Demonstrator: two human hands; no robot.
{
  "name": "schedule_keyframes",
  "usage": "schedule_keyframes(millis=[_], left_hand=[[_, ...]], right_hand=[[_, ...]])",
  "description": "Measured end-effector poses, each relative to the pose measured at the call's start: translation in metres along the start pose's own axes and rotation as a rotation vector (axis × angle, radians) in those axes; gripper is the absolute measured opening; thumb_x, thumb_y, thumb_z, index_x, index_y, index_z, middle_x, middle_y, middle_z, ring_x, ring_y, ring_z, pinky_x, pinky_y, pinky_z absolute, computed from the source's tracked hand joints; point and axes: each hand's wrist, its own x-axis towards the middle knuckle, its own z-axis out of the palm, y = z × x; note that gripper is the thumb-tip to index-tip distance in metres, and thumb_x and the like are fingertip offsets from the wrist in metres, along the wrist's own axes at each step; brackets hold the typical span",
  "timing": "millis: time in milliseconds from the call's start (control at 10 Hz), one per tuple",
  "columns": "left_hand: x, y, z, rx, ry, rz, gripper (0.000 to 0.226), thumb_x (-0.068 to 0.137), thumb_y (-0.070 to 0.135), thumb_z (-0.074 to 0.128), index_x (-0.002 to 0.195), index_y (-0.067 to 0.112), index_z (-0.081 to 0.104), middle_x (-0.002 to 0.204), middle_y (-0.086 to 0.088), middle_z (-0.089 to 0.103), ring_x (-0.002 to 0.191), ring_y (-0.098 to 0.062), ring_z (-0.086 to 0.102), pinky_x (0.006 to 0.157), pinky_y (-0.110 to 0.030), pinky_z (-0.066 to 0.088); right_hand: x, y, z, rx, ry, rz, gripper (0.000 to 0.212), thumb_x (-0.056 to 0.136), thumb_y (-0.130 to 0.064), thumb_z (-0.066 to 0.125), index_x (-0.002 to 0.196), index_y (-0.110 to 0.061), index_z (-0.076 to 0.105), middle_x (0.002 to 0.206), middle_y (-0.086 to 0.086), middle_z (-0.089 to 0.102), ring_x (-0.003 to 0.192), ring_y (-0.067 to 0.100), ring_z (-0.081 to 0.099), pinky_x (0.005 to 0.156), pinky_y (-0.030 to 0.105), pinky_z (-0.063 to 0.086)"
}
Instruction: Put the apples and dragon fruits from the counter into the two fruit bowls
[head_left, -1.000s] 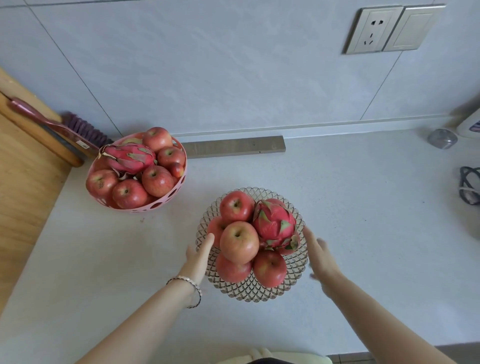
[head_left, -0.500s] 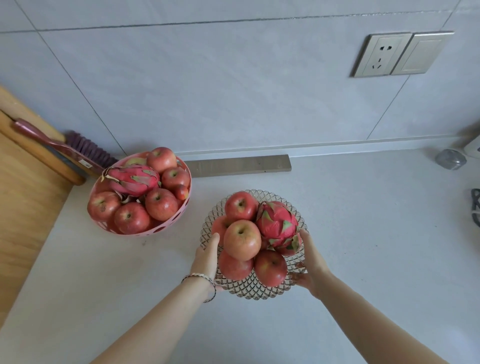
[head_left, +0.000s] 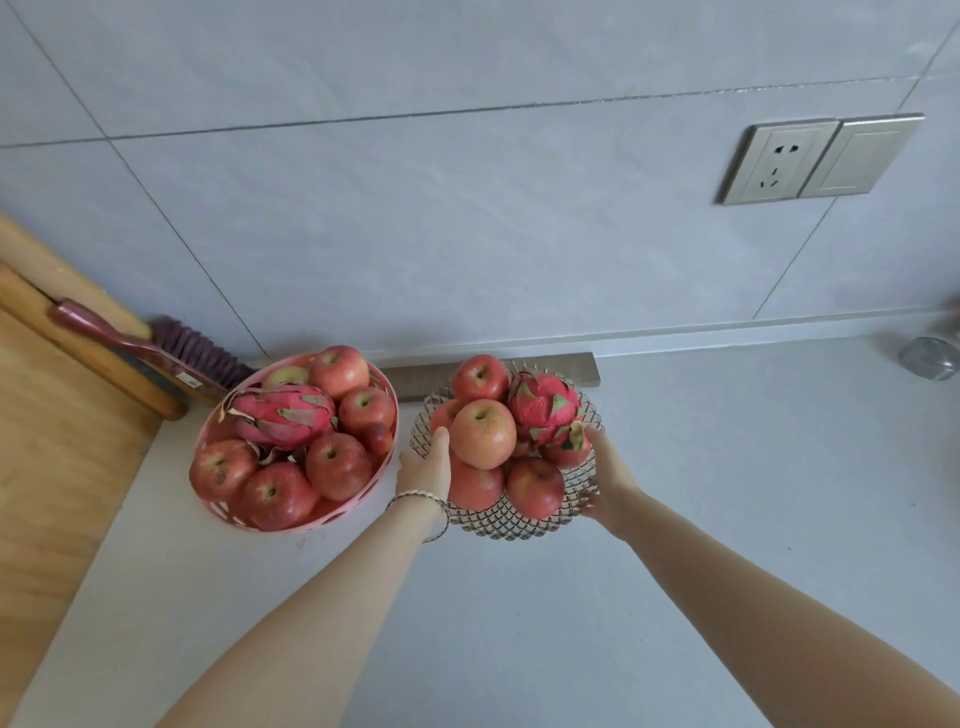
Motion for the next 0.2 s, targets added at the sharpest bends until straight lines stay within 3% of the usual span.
schedule_keyframes(millis=[100, 200], left_hand=[[0.001, 0.011, -0.003, 0.205, 0.008, 0.109, 0.069, 0.091, 0.051, 0.034, 0.140, 0.004, 0.030, 0.144, -0.021, 0.038, 0.130, -0.035, 0.039, 0.105, -0.040, 0.032], [-0.013, 0.023, -0.011, 0.415, 0.006, 0.275, 0.043, 0.092, 0.044, 0.036, 0.104, 0.010, 0.059, 0.112, -0.021, 0.058, 0.109, -0.033, 0.054, 0.087, -0.035, 0.040]], right_hand=[[-0.003, -0.013, 0.006, -0.148, 0.053, -0.025, 0.065, 0.083, -0.056, 0.048, 0.126, -0.008, 0.042, 0.121, 0.011, 0.048, 0.110, 0.030, 0.048, 0.091, 0.041, 0.044], [-0.020, -0.030, 0.009, -0.400, 0.164, -0.171, 0.032, 0.084, -0.041, 0.047, 0.089, -0.010, 0.048, 0.091, 0.009, 0.045, 0.077, 0.022, 0.046, 0.069, 0.033, 0.039]])
